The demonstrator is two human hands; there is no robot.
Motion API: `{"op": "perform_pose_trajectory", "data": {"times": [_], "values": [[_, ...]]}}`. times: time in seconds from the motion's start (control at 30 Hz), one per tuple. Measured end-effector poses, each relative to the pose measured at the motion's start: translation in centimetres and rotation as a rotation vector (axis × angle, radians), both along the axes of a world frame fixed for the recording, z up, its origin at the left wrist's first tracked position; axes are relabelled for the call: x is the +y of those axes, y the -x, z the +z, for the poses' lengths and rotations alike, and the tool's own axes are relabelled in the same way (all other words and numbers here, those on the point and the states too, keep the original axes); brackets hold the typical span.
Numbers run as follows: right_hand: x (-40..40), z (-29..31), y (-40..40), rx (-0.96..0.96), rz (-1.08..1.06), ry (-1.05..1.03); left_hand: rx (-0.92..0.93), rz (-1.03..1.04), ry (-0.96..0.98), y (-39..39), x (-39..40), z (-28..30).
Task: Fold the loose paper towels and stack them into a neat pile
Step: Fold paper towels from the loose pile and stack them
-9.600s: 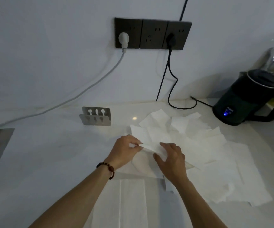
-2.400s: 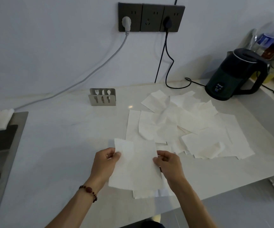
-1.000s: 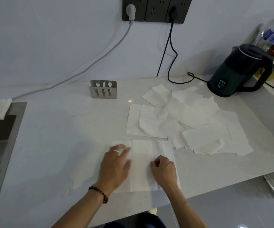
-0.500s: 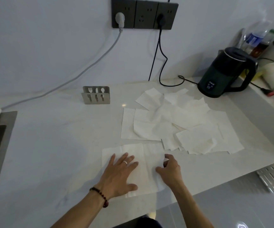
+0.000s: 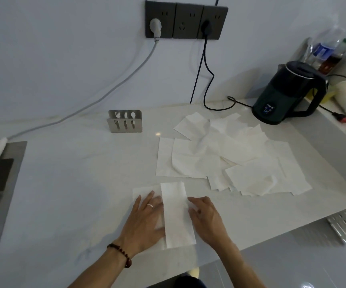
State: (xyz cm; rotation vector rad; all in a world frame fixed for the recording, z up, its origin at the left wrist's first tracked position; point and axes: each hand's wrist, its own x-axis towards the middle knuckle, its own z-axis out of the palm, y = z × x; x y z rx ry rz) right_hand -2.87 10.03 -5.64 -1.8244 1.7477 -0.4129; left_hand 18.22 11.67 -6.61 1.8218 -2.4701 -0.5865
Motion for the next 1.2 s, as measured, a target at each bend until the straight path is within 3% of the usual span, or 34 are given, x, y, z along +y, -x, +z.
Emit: {"op": "perform_pose_trajectory", "data": {"times": [0.07, 0.17, 0.33, 0.57, 0.83, 1.2], "values": [[0.5, -1.7, 0.2, 0.205, 0.196, 0.094, 0.014, 0.068, 0.021, -0.3, 0.2, 0.1], [0.6, -2.2, 0.0, 0.300, 0.257, 0.143, 0.059, 0.000, 0.034, -0.3, 0.3, -0.1], [0.3, -1.8, 0.2, 0.329, 0.298, 0.118, -0.015, -0.166, 0.158, -0.6, -0.1, -1.3], [-2.7, -0.8, 0.6, 0.170, 0.257, 0.102, 0.124, -0.089, 0.153, -0.1, -2.1, -0.1], [-10.5, 0.3, 2.1, 0.170, 0.030, 0.265, 0.613, 0.489, 0.033, 4.1, -10.1, 2.7], [-12.6, -0.4, 3.9, 0.076, 0.043, 0.174, 0.882, 0.983, -0.410, 7.0, -18.7, 2.3]]}}
